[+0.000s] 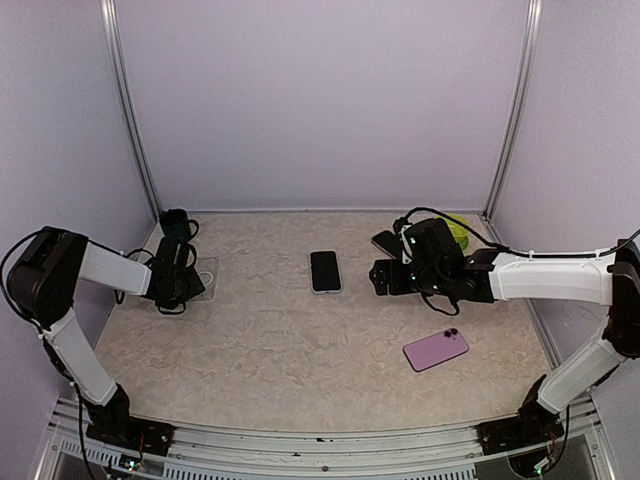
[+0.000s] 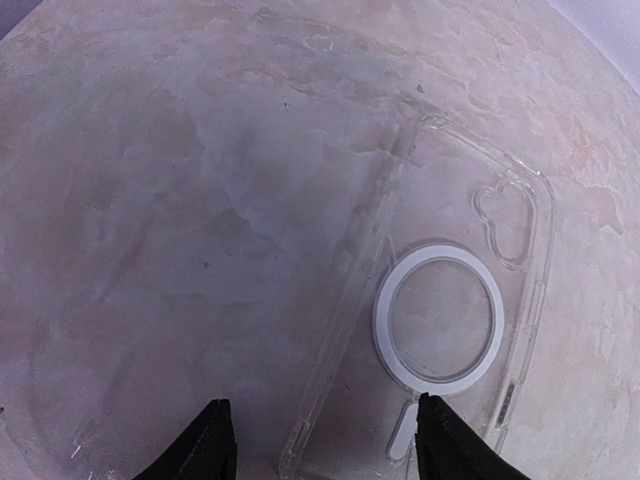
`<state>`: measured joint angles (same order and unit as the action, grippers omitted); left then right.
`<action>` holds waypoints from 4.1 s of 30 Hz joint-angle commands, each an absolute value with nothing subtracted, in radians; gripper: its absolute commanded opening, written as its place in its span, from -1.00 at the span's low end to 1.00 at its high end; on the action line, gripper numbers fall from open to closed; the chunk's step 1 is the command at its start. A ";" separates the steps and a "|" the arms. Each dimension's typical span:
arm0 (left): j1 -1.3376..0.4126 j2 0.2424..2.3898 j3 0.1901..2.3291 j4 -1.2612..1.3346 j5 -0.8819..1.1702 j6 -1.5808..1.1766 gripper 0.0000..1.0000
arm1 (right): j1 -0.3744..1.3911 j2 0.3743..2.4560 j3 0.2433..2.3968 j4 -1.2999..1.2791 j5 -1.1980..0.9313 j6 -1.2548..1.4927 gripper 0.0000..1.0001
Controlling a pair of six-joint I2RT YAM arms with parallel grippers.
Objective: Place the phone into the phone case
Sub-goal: Pick up the phone case from the corner of the board, then place the phone case at the center of the board, then adjust the phone case at the center of the board.
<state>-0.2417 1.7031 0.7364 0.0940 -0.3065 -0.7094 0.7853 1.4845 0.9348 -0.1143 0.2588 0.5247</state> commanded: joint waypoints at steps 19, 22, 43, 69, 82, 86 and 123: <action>-0.319 1.734 0.776 0.040 -0.365 -0.676 -0.59 | 0.795 1.421 0.925 -0.116 0.292 0.519 0.77; -0.336 1.728 0.775 0.032 -0.374 -0.684 -0.78 | 0.795 1.417 0.928 -0.115 0.291 0.517 0.77; -0.651 1.649 0.828 -0.173 -0.394 -0.985 -1.00 | 0.795 1.408 0.918 -0.115 0.309 0.493 0.78; -1.098 1.752 0.904 -0.323 -0.401 -1.289 -1.00 | 0.831 1.429 0.891 -0.082 0.229 0.507 0.74; -1.103 1.761 0.902 -0.242 -0.360 -1.249 -0.73 | 0.852 1.521 0.936 -0.081 0.207 0.483 0.74; -1.104 1.718 0.883 -0.197 -0.356 -1.232 -0.59 | 0.866 1.566 0.966 -0.080 0.207 0.479 0.74; -1.086 1.147 0.571 -0.191 -0.639 -1.279 0.15 | 1.051 2.170 1.488 -0.233 0.211 0.367 0.03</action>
